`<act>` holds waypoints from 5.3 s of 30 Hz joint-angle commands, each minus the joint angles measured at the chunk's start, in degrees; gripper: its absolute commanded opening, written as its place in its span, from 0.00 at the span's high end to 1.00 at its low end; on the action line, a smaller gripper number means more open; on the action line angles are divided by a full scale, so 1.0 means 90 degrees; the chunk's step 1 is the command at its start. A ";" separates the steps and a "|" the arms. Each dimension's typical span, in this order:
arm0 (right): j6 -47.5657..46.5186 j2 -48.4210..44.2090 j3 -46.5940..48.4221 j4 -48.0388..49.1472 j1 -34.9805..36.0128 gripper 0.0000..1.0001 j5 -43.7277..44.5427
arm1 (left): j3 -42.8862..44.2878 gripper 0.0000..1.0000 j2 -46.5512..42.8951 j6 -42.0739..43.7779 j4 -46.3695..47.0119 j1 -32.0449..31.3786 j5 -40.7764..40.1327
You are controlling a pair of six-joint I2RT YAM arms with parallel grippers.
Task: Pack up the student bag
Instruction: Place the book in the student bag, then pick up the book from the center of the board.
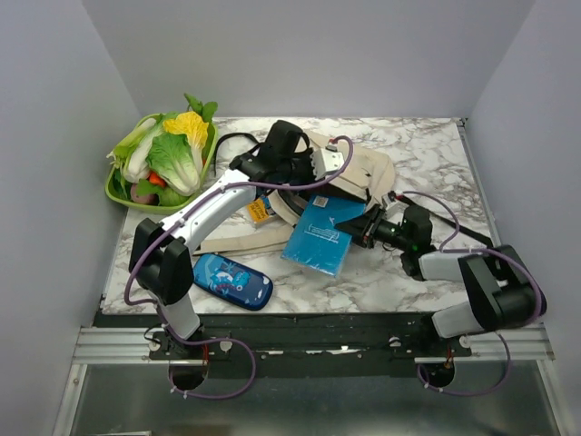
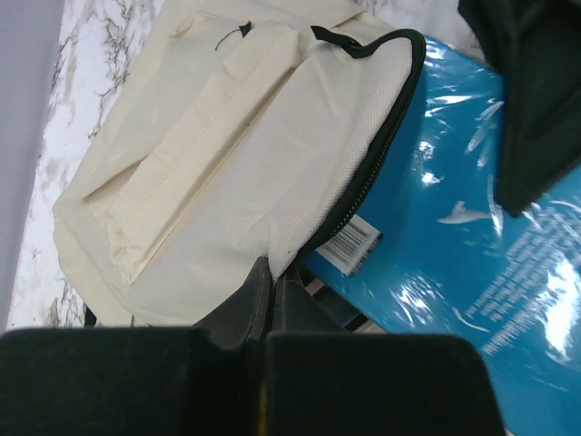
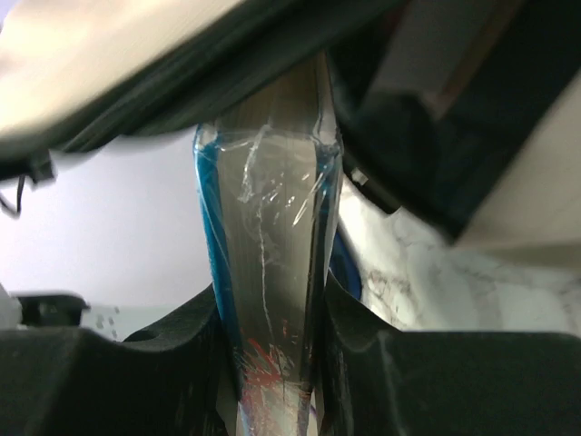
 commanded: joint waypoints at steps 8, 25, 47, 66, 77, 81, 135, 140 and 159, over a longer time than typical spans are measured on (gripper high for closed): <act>0.1767 0.1384 0.0285 0.2572 -0.0201 0.99 0.1731 | 0.0041 1.00 -0.0632 -0.0337 -0.0342 -0.0328 0.0677; 0.0273 0.0963 0.2454 -0.1843 -0.0085 0.78 0.3870 | -0.0056 1.00 -0.0554 -0.0327 -0.0479 -0.0435 0.0785; -0.1388 -0.0921 0.2162 -0.5468 0.0433 0.21 0.2885 | -0.0027 1.00 -0.0173 -0.0493 -0.0284 -0.0445 0.0658; -0.1222 -0.1438 0.1400 -0.6101 0.0638 0.85 0.3314 | -0.0066 1.00 -0.0143 -0.0522 -0.0274 -0.0445 0.0687; -0.1339 -0.0758 0.1671 -0.6053 0.0638 0.99 0.3597 | -0.0056 1.00 -0.0192 -0.0581 -0.0303 -0.0445 0.0736; -0.1456 -0.0347 0.1906 -0.6063 0.0638 0.99 0.3704 | -0.0018 1.00 -0.0231 -0.0610 -0.0323 -0.0445 0.0755; -0.2257 -0.3501 0.2121 -0.6727 0.1925 0.47 0.4720 | 0.1203 0.24 0.2532 -0.0932 -0.1153 0.3012 0.0892; -0.2511 -0.2399 0.2980 -0.6922 0.2572 0.58 0.4906 | 0.1174 0.01 0.2688 -0.0737 -0.1095 0.3051 0.0736; -0.2911 -0.0902 0.4124 -0.6727 0.3168 0.66 0.4838 | 0.1066 0.19 0.3069 -0.0171 -0.1377 0.2573 -0.0211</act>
